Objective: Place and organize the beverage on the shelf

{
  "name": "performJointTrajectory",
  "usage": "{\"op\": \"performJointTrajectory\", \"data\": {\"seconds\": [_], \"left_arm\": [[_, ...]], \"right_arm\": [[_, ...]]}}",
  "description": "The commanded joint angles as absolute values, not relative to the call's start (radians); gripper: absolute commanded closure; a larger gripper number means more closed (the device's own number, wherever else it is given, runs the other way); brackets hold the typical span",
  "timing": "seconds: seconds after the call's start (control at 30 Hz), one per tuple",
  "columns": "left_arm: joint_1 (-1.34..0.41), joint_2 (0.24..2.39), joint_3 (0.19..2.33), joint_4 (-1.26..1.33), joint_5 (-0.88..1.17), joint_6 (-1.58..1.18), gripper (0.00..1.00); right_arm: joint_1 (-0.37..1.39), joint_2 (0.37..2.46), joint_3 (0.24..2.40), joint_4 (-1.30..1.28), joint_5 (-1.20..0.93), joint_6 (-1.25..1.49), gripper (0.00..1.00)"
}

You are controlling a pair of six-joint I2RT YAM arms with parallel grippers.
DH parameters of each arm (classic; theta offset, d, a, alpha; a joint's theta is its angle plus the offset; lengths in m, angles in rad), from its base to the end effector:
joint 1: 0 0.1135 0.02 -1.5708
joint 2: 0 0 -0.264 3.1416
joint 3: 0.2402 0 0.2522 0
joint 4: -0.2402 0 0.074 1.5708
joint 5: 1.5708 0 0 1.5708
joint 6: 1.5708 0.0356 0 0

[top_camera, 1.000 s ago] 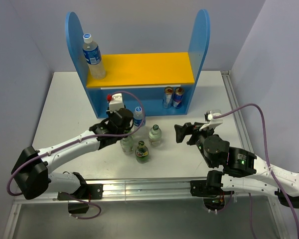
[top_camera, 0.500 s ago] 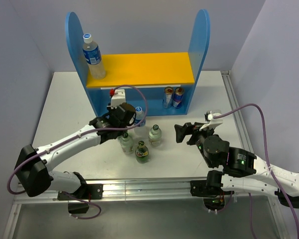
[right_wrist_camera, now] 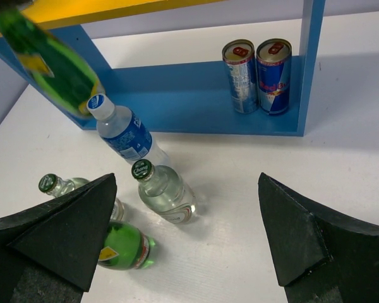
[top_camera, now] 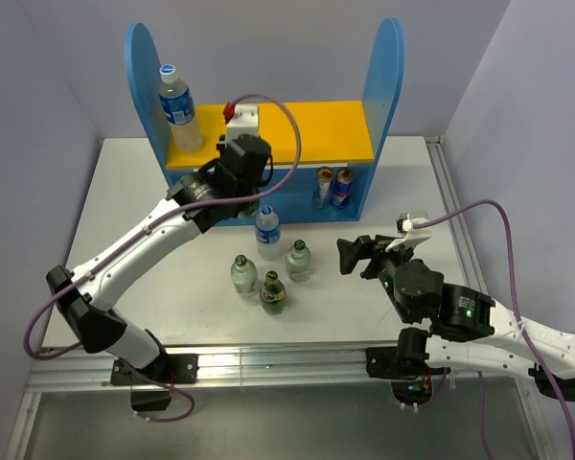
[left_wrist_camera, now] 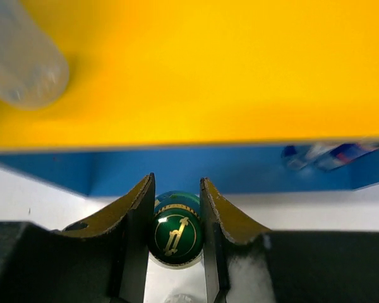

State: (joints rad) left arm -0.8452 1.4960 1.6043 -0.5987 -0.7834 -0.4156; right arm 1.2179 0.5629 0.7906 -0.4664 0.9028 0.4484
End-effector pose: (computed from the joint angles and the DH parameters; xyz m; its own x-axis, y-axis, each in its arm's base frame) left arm 0.2344 -0.2263 0.4162 -0.3331 -0.0555 -0.9412 -0.0192 0.9985 -0.0521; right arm 0.0660 0.0984 0.3454 -0.2113 0.2032 -0.9561 -0.2508 0.9341 0.2540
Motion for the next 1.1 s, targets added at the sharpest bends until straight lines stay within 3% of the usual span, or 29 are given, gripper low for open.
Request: {"op": "performJointTrajectory", "data": {"seconds": [0.0, 0.27, 0.67, 0.9, 1.07], "left_arm": [[-0.854, 1.529, 1.871, -0.587, -0.813, -0.316, 1.0], [-0.865, 1.653, 2.242, -0.609, -0.769, -0.192, 1.0], [-0.876, 1.79, 2.296, -0.283, -0.775, 0.024, 1.0], [-0.871, 1.897, 2.456, -0.195, -0.765, 0.069, 1.0], [-0.873, 1.887, 2.459, -0.141, -0.761, 0.075, 1.0]], "right_arm": [[1.224, 0.548, 0.785, -0.448, 0.94, 0.453, 0.0], [1.224, 0.551, 0.782, -0.446, 0.945, 0.454, 0.0], [1.224, 0.538, 0.778, -0.448, 0.951, 0.459, 0.0], [1.224, 0.526, 0.775, -0.449, 0.957, 0.465, 0.0], [1.224, 0.531, 0.773, -0.445, 0.956, 0.462, 0.0]]}}
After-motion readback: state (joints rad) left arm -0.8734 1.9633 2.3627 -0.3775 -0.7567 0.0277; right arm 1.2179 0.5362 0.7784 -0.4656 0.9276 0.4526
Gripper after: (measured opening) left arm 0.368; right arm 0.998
